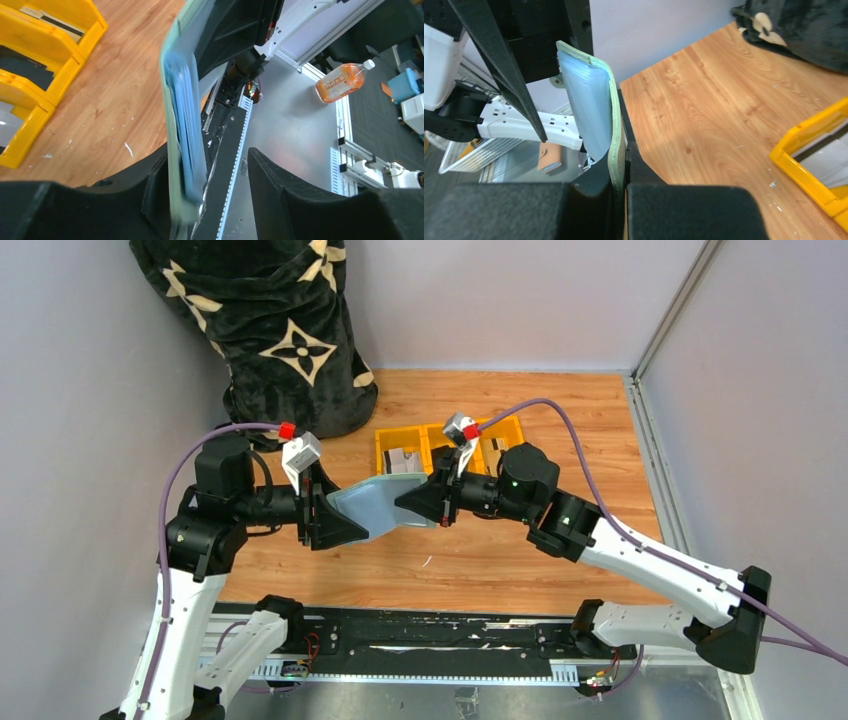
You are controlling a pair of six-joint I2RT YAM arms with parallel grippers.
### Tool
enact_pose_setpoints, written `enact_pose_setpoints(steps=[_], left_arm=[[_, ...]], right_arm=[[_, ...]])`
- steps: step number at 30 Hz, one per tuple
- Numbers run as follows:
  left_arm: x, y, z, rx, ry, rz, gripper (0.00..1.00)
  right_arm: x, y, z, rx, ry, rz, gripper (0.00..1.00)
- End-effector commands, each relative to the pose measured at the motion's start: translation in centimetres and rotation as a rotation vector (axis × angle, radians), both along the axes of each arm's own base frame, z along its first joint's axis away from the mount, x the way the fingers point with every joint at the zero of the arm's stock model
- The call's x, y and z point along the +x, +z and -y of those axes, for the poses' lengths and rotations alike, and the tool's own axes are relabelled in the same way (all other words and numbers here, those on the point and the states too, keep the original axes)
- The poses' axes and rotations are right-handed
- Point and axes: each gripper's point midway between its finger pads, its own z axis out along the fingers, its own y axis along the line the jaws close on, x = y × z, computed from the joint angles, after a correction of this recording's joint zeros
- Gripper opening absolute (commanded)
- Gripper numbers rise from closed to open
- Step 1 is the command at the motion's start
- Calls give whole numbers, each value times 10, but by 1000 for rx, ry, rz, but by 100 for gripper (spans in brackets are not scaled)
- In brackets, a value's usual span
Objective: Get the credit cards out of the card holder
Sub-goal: Remove the credit card from the card holder.
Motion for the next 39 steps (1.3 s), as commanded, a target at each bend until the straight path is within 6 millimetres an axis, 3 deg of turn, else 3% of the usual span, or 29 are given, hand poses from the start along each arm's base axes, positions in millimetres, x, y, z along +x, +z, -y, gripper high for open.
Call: enact_pose_setpoints(steps=[1,5,12,27,37,39], left_arm=[[-11,2,0,-13,-38,19,55],[-15,1,-1,-15,-44,39,52],[-20,4,-1,-25,-66,60,35],[9,0,-9,49,96,94,1],[26,10,-15,24,226,150,0],[27,12,-15,18,236,157,0]], right_arm=[[17,21,23,85,-142,47,0],[9,24,22,112,-96,33,0],[2,24,20,124,-53,22,0],[-24,29,15,178,96,17,0],[-32,16,6,164,170,-17,0],[-33,14,6,158,176,-16,5]])
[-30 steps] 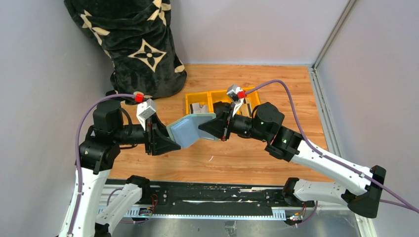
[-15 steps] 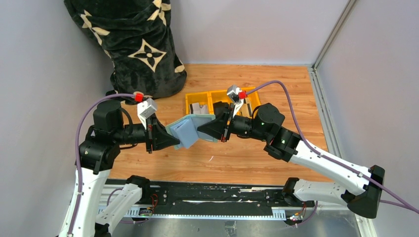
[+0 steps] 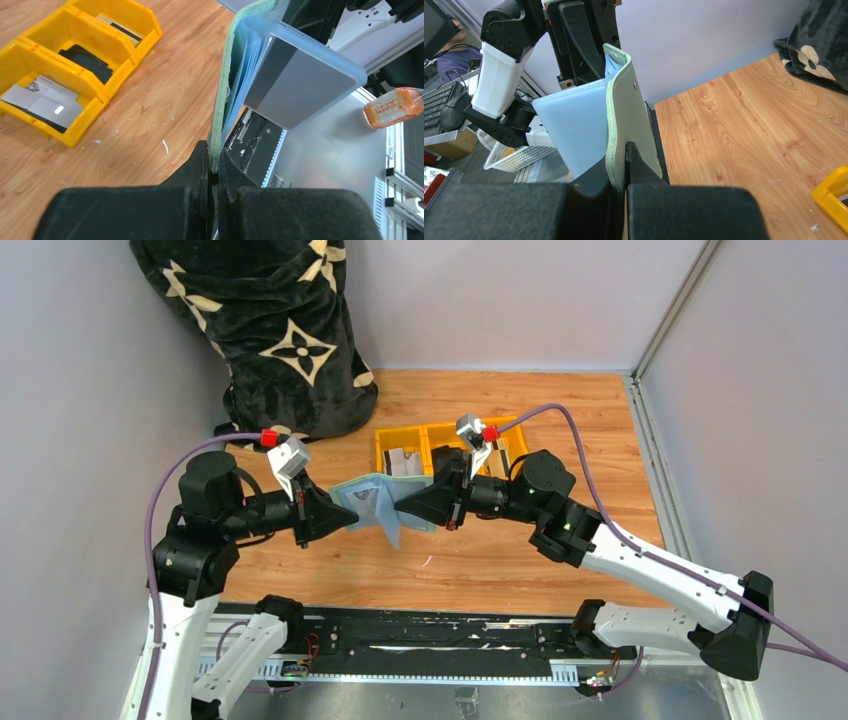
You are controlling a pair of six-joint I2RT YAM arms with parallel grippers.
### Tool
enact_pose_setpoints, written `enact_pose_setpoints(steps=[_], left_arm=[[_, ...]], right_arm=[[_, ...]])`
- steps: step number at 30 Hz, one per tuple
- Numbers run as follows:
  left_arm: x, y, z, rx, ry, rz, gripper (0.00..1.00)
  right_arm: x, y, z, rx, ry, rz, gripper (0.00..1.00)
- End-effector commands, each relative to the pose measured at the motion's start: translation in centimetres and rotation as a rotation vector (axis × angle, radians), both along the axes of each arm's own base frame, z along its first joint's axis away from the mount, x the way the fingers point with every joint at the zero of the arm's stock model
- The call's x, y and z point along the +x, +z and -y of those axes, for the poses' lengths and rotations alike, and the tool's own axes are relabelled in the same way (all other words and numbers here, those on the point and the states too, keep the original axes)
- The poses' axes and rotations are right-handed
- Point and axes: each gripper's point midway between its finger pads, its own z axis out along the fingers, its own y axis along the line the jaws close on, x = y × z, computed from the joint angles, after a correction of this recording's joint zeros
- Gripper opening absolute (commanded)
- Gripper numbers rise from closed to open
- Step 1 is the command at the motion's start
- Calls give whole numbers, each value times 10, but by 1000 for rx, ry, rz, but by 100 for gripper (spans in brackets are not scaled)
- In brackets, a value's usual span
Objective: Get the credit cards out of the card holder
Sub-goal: Remove the credit card from the card holder.
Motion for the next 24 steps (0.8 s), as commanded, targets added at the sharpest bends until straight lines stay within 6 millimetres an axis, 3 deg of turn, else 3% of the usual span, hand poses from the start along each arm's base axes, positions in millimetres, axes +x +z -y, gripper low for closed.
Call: enact_pose_setpoints(steps=[1,6,8,11,16,24], left_arm=[[13,16,-1,-28,53,82,0],[18,17,-5,-16,91,106,0],[19,16,-7,-9,105,112,0],[23,15,-11,6,139,123,0],[30,13,-16,20,188,115,0],[26,14,-11,1,157,86,0]], right_arm=[[-14,-9,-3,-12,88,-9,10],[-2,-23,-1,-70,12,-29,65],[12,-26,3,-81,-76,-27,74],[26,-23,13,-65,-179,-13,76],[22,2,24,51,-220,104,77],[14,13,7,6,-356,327,78]])
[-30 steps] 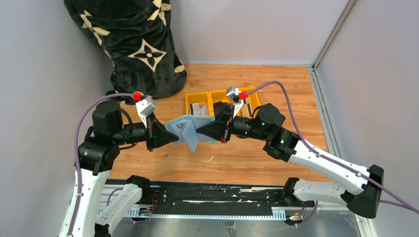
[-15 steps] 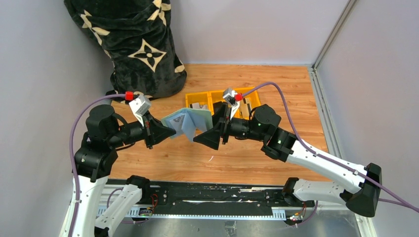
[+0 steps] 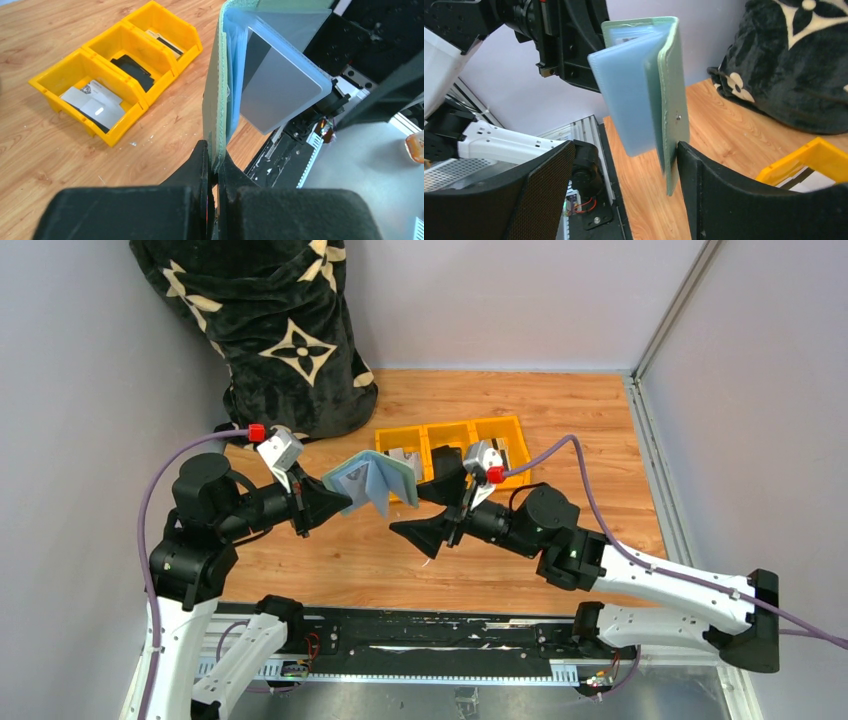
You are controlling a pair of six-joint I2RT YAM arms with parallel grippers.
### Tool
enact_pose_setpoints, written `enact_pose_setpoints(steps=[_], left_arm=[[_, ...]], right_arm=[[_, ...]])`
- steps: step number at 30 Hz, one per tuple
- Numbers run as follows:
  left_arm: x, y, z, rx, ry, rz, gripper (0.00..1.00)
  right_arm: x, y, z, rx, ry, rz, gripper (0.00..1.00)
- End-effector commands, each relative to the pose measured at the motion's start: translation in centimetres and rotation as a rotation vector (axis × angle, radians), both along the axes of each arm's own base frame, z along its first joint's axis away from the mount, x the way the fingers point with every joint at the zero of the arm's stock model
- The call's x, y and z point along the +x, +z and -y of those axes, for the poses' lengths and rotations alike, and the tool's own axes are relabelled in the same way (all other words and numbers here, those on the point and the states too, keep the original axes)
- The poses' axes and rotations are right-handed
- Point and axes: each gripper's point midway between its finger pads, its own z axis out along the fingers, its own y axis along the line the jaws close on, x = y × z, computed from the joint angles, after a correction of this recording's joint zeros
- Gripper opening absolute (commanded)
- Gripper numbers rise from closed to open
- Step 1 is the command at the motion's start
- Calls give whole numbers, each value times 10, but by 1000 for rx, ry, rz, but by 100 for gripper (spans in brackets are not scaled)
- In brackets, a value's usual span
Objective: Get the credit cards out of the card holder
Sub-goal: Remove the credit card from the card holder.
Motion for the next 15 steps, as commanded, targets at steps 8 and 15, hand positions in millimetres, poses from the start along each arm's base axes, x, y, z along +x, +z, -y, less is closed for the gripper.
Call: enact_pose_setpoints(steps=[8,15], left_arm=[[-6,12,3,-21,-30,34,0],[-9,12,6,-32,-55,18,0]], right_arm=[[-5,23,-23,10,-81,231,78],[30,20,-20,-165,-474,329,79]])
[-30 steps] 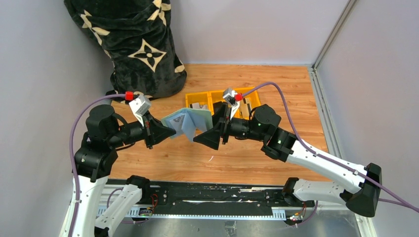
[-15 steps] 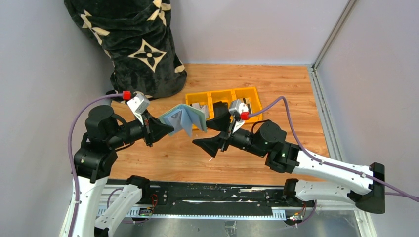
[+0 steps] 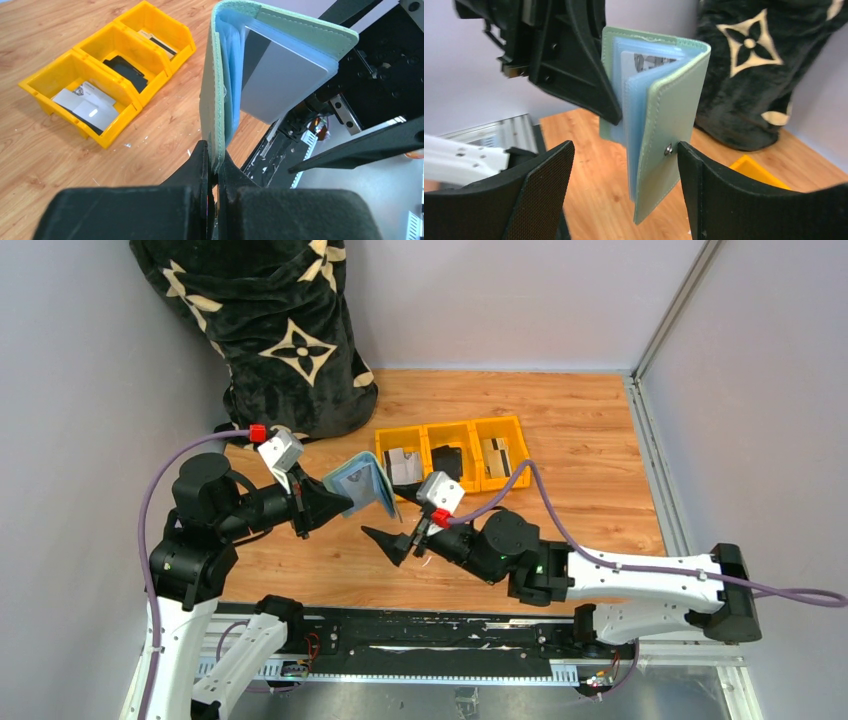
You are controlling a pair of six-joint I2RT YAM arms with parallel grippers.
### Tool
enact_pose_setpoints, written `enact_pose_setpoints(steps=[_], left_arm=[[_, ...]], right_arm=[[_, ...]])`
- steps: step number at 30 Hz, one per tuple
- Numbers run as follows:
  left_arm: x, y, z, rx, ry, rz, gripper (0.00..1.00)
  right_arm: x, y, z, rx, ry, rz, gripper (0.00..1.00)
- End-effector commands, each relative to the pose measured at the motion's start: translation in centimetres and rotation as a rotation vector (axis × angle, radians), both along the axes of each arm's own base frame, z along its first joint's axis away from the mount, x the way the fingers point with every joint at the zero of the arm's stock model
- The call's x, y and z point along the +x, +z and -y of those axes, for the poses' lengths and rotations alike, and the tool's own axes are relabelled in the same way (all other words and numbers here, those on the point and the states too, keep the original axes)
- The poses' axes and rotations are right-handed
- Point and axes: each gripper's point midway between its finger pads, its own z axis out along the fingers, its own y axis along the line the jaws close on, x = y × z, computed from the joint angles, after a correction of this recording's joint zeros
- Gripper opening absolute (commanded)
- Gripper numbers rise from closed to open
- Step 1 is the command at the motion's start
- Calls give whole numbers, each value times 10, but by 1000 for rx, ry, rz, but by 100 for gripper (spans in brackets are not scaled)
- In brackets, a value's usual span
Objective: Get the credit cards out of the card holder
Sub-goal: Remove the credit card from the card holder.
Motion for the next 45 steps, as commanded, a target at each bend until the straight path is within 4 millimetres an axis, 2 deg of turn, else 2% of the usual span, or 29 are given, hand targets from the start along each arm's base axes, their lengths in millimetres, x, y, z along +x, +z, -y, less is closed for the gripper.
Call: enact_pose_setpoints(steps=[1,3,5,6,11,12,20,23,24,25,26,27,28,30,35,38,45], left_arm=[[-7,12,4,-26,-41,24,0],[-8,13,5,-29,-51,21,0],[-11,13,5,-22,-61,27,0],[-11,12,5,-20,-63,25,0],[-15,11,7,-19,-90,25,0],[-14,11,7,-19,-90,24,0],[-26,11,13,-36,-169,14,0],[-33,12,17,-54,-217,-4,0],[-33,12,17,-56,-221,-9,3],[-33,11,18,-58,-228,-15,25],[-34,10,18,-59,-236,-21,41],[-38,10,19,-65,-257,-30,61],[-40,8,20,-69,-265,-43,67],[-44,6,21,-80,-278,-69,75],[-45,4,23,-106,-281,-102,77],[-42,8,25,-159,-262,-131,78],[-45,15,29,-195,-300,-111,75]], right_arm=[[40,22,19,-28,-352,80,79],[41,23,23,-19,-379,79,79],[41,26,29,7,-386,72,71],[42,28,34,26,-395,64,63],[45,38,62,82,-431,31,6],[44,40,65,91,-420,24,1],[7,54,65,152,-47,-13,0],[6,55,68,179,20,-86,0],[7,55,69,191,36,-111,0],[8,54,69,200,55,-137,0],[7,55,70,207,79,-159,0],[5,55,69,206,106,-172,0],[5,54,68,201,115,-189,0],[6,52,66,171,112,-227,0],[6,51,52,74,117,-339,0],[9,40,48,-23,83,-420,0],[10,41,58,-47,42,-439,0]])
